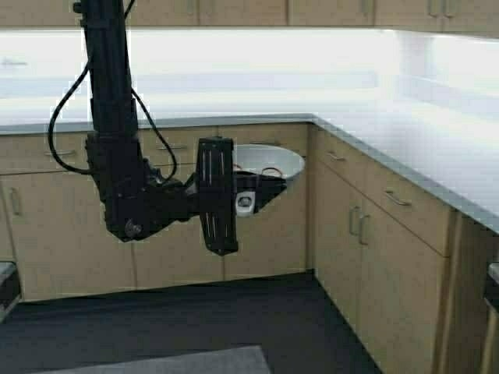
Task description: Wash the pan
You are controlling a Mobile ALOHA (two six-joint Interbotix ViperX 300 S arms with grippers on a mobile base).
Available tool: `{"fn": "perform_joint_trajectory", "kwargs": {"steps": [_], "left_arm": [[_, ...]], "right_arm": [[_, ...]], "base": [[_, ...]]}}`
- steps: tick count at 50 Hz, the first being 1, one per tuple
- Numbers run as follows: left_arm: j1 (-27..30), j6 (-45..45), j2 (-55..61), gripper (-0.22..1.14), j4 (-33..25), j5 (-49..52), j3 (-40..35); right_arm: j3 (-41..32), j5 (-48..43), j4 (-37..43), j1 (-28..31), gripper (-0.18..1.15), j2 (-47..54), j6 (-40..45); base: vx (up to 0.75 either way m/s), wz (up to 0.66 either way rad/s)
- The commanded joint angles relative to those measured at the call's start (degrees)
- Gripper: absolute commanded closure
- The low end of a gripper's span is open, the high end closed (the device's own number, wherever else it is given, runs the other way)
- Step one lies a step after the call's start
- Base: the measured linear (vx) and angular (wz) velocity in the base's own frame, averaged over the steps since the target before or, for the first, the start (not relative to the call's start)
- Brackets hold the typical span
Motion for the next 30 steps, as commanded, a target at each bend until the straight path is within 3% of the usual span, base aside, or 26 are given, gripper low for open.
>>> {"fn": "perform_joint_trajectory", "kwargs": {"steps": [1, 30], "left_arm": [[-0.3, 0.9, -3.0, 0.90, 0.2, -1.1, -0.1], [-0.3, 0.5, -2.3, 0.90, 0.0, -1.1, -1.2]], "right_arm": [[-0.5, -0.2, 0.0, 0.0, 0.91, 0.2, 0.1], [-0.4, -0.2, -0.1, 0.1, 0.91, 0.1, 0.2]], "base": [[0.08, 0.65], [0.11, 0.75]]}}
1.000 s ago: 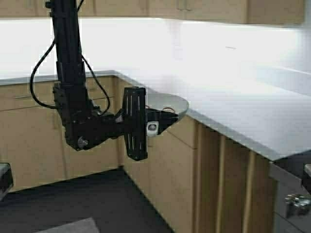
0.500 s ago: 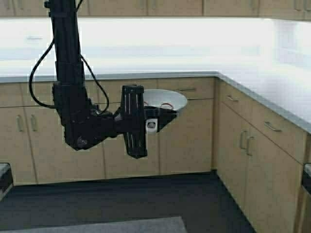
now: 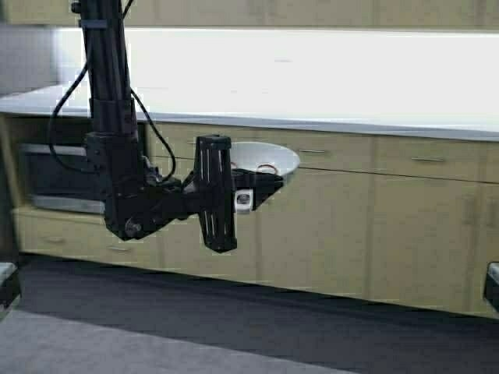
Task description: Wash the pan
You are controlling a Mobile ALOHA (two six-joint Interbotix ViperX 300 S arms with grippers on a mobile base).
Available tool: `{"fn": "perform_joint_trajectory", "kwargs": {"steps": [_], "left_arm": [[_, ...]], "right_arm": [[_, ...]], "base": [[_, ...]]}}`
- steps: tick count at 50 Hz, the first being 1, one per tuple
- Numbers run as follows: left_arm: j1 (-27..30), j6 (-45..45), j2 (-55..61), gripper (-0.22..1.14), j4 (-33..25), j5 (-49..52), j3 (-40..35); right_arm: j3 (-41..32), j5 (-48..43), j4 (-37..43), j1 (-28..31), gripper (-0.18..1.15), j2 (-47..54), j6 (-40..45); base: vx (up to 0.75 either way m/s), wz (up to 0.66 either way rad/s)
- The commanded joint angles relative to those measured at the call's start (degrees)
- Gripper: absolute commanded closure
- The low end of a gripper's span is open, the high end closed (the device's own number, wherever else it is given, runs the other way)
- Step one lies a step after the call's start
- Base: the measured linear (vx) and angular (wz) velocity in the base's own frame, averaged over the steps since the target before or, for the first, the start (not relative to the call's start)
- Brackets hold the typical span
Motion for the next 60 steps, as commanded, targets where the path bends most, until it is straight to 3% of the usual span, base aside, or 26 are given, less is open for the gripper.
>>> {"fn": "perform_joint_trajectory", "kwargs": {"steps": [1, 21, 60], "left_arm": [[-0.4, 0.4, -2.3, 0.90, 0.3, -1.1, -0.8], [-0.4, 0.5, -2.2, 0.90, 0.5, -1.1, -0.5], [-0.4, 0.9, -4.1, 0.90, 0.8, -4.7, 8.0]], "right_arm": [[-0.4, -0.2, 0.0, -0.1, 0.91, 0.3, 0.3], [-0.4, -0.2, 0.0, -0.1, 0.91, 2.1, -0.1], [-0.5, -0.3, 0.0, -0.1, 0.91, 1.6, 0.4]], "base": [[0.13, 0.79], [0.12, 0.65], [0.15, 0.72]]}}
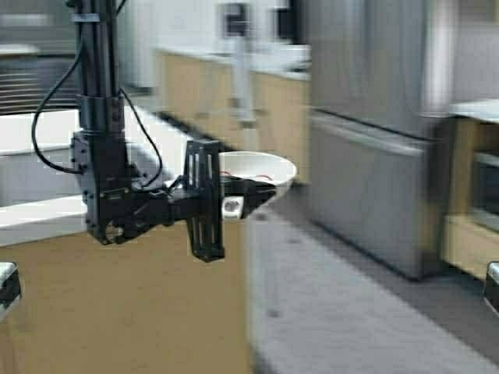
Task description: Wash the pan
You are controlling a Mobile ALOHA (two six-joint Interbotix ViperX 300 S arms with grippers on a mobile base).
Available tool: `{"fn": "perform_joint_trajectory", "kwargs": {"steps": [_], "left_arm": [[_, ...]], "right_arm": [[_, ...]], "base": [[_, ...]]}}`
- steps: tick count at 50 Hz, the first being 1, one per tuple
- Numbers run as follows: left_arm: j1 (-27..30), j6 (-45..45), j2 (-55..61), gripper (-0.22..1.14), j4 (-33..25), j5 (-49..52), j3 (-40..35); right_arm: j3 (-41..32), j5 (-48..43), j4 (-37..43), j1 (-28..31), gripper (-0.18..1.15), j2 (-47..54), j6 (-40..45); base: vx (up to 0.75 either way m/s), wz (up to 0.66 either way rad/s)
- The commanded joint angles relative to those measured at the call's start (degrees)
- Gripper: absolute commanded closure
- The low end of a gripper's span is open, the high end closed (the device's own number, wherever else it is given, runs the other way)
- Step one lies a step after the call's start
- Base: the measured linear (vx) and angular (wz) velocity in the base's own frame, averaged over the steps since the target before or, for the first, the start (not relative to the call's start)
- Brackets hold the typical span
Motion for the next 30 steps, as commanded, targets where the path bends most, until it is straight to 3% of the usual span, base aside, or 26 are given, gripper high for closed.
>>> {"fn": "perform_joint_trajectory", "kwargs": {"steps": [1, 22, 30], "left_arm": [[-0.4, 0.9, -2.9, 0.90, 0.4, -1.9, 1.7], [-0.4, -0.2, -2.2, 0.90, 0.5, -2.3, -0.9], [1.6, -2.5, -0.5, 0.90, 3.9, -1.4, -3.5]], "right_arm": [[-0.9, -0.3, 0.0, -0.1, 0.91, 0.0, 0.1], [0.4, -0.4, 0.0, -0.1, 0.91, 0.0, -0.3], [0.5, -0.4, 0.0, -0.1, 0.91, -0.1, -0.4]], "base": [[0.17, 0.80], [0.14, 0.62], [0.13, 0.52]]}}
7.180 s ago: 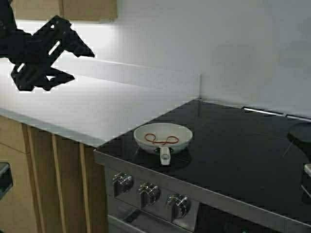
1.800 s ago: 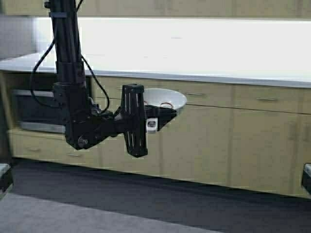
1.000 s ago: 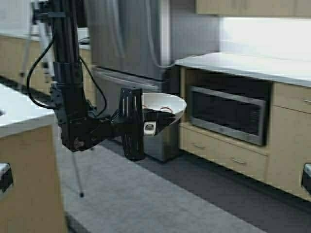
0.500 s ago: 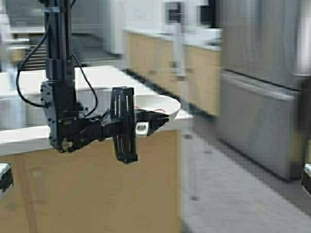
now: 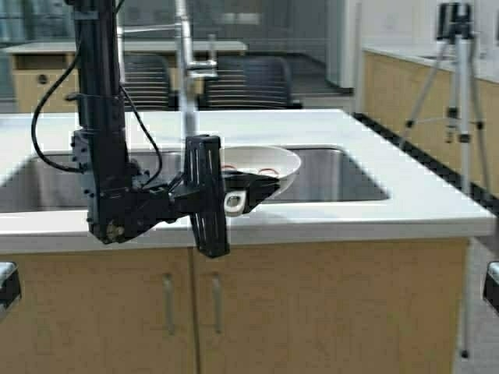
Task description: Wash the pan
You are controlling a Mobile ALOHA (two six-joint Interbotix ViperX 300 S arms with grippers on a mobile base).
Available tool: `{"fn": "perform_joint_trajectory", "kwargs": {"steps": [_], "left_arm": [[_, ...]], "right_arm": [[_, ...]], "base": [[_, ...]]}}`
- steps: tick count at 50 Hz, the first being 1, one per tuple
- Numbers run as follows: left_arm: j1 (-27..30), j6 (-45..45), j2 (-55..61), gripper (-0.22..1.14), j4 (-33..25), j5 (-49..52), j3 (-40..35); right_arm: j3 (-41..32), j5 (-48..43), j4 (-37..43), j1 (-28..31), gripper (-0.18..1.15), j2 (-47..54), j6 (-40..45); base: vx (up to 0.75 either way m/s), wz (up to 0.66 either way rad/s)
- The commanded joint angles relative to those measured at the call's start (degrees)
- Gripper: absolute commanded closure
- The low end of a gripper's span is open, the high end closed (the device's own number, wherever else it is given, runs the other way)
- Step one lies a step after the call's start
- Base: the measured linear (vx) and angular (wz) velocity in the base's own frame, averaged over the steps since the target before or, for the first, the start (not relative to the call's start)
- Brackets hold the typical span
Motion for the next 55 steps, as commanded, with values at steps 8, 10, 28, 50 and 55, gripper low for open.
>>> {"fn": "perform_joint_trajectory", "kwargs": {"steps": [8, 10, 28, 50, 55], "left_arm": [[7.1, -3.8, 0.8, 0.90, 7.9, 5.1, -5.0], [8.5, -4.0, 0.5, 0.90, 9.5, 6.2, -5.9], [14.2, -7.2, -2.4, 0.90, 18.2, 20.5, -19.7], [14.2, -15.8, 0.7, 0.90, 22.4, 23.3, -29.5], [14.2, -16.4, 1.1, 0.90, 23.3, 22.6, -28.2]], "right_arm": [[-0.5, -0.4, 0.1, -0.2, 0.91, 0.3, -1.4], [-0.4, -0.4, 0.0, -0.2, 0.91, 0.4, -1.5], [-0.2, -0.4, 0.4, -0.2, 0.91, 0.4, -1.2], [-0.4, -0.3, 2.5, -0.2, 0.91, 1.5, -0.6], [-1.1, -0.3, 2.6, -0.2, 0.91, 2.5, -0.3]], "base": [[0.13, 0.46], [0.11, 0.33], [0.11, 0.22], [0.19, 0.17], [0.20, 0.17]]}}
